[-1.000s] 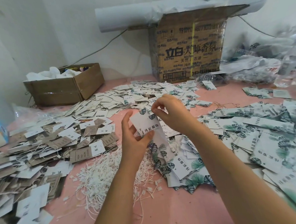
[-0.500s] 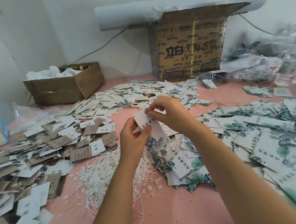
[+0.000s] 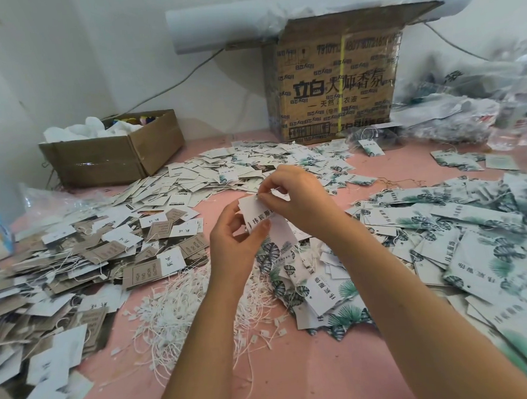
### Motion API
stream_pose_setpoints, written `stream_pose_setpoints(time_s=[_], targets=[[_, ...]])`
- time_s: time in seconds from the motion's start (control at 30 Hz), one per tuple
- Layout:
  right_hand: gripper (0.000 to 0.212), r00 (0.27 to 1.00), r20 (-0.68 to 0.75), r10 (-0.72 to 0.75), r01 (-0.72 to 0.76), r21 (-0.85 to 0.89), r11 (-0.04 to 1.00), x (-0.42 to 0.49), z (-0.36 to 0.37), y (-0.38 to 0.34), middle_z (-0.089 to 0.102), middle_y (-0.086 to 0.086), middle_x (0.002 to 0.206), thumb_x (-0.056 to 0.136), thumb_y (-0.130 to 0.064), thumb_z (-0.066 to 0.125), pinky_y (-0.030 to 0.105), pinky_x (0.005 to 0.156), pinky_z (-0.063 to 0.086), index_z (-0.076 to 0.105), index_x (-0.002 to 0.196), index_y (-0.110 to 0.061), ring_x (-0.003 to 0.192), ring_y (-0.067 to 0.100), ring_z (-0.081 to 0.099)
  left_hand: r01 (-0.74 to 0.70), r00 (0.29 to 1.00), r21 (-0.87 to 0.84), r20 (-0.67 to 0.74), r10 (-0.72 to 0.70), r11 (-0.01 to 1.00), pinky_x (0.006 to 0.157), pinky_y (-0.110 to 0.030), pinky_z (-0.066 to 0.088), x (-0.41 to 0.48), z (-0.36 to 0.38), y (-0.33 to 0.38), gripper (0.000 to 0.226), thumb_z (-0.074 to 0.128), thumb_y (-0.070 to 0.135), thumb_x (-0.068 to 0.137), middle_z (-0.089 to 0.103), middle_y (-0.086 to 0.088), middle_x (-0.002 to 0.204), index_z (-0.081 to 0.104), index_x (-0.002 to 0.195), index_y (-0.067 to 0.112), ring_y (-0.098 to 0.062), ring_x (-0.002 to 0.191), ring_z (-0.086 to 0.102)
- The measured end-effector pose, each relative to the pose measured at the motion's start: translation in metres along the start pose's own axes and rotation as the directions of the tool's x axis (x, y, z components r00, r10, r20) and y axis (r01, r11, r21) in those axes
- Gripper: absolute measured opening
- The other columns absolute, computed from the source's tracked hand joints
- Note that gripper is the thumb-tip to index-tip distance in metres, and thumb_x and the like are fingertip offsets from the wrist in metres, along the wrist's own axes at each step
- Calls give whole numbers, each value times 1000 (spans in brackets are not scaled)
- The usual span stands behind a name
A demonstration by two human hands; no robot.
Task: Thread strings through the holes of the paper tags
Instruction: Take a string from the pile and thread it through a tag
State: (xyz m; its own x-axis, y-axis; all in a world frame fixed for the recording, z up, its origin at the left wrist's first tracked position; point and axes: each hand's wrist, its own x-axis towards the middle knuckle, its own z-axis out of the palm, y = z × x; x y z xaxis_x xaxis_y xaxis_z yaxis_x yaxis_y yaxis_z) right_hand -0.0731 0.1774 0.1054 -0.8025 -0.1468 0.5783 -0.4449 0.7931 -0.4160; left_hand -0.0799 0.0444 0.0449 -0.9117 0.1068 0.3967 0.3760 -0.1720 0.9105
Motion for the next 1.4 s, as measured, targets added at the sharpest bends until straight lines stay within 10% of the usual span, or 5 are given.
stream_pose_setpoints(time_s=[0.43, 0.97, 1.4], targets=[[8, 996, -52, 71, -67, 78, 995, -1, 6, 0, 43, -17, 71, 87, -16, 62, 13, 61, 29, 67, 88, -10, 66, 3, 38, 18, 999, -116, -26, -21, 993, 60, -22, 52, 1, -1, -1, 22, 48, 15, 96, 70, 3, 94, 65, 109, 21, -12, 81, 64], [15, 968, 220, 124, -197, 352, 915, -1, 11, 0, 48, -16, 43, 82, -18, 70, 9, 43, 31, 62, 70, -19, 40, -2, 39, 49, 989, -109, -135, -64, 993, 60, -25, 44, 6, 0, -2, 22, 49, 6, 96, 59, 11, 68, 55, 80, 20, -8, 62, 51], [23, 879, 291, 379, -453, 258, 853, -9, -20, 38, 53, -11, 48, 87, -24, 63, 10, 39, 33, 65, 65, -21, 39, -2, 41, 69, 964, -491, -191, -185, 868, 50, -16, 42, 8, -5, 6, 20, 38, 4, 99, 66, 2, 68, 45, 84, 15, -6, 55, 50]])
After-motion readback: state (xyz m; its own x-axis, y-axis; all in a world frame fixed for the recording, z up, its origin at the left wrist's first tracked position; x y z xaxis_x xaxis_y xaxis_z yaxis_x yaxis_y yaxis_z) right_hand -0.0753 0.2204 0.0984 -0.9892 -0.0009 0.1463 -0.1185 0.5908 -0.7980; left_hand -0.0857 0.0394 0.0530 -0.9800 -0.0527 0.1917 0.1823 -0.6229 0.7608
